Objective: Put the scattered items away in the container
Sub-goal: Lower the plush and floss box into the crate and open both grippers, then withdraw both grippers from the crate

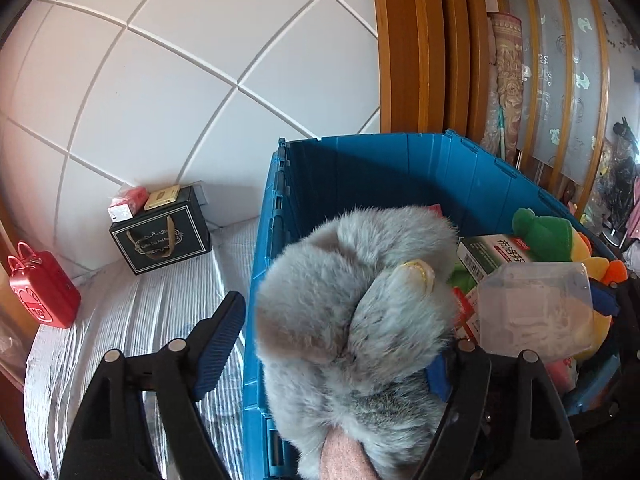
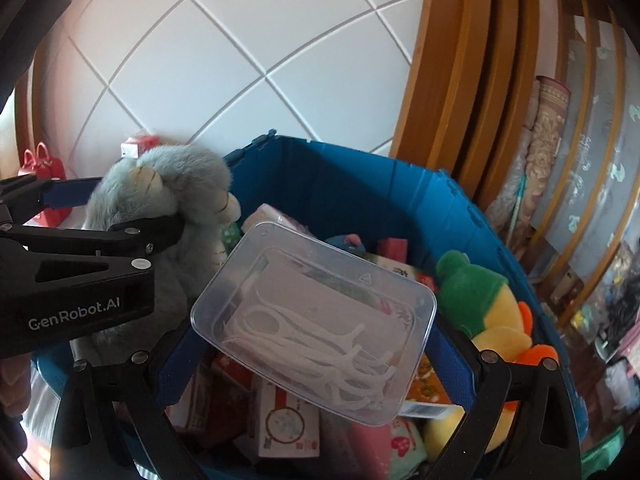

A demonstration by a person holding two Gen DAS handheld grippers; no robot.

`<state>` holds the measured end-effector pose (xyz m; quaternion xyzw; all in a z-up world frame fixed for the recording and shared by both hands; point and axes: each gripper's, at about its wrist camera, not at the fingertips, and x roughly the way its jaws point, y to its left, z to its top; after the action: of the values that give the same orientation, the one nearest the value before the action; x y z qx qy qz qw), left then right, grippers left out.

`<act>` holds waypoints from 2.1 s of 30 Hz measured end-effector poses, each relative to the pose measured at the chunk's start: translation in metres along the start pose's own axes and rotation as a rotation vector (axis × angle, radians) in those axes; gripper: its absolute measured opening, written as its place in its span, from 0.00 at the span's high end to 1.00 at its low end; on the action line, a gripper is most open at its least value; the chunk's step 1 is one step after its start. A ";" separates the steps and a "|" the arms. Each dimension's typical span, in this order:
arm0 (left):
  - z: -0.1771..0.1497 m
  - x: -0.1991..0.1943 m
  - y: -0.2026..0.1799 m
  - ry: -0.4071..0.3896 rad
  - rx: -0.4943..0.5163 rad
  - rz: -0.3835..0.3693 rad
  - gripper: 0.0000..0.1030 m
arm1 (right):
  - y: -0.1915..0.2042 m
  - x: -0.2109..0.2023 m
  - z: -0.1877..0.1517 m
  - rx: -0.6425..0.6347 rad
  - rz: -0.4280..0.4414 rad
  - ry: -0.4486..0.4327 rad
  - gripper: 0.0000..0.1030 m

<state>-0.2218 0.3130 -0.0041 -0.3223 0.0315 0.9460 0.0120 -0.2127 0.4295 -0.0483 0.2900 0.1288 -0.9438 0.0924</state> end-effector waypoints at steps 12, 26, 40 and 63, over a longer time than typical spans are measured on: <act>-0.004 -0.009 -0.015 -0.013 0.003 -0.005 0.23 | -0.006 -0.015 -0.015 -0.034 0.037 0.001 0.00; -0.006 -0.056 -0.012 -0.109 -0.059 0.038 0.03 | -0.019 -0.047 -0.027 0.009 0.083 -0.048 0.00; -0.043 -0.094 -0.001 -0.093 -0.055 -0.009 0.02 | -0.027 -0.113 -0.045 0.093 0.034 -0.116 0.00; -0.102 -0.203 0.022 -0.144 -0.060 -0.100 0.02 | 0.017 -0.218 -0.079 0.211 -0.069 -0.123 0.00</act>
<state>0.0001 0.2834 0.0403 -0.2548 -0.0137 0.9655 0.0517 0.0105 0.4585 0.0099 0.2348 0.0328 -0.9708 0.0365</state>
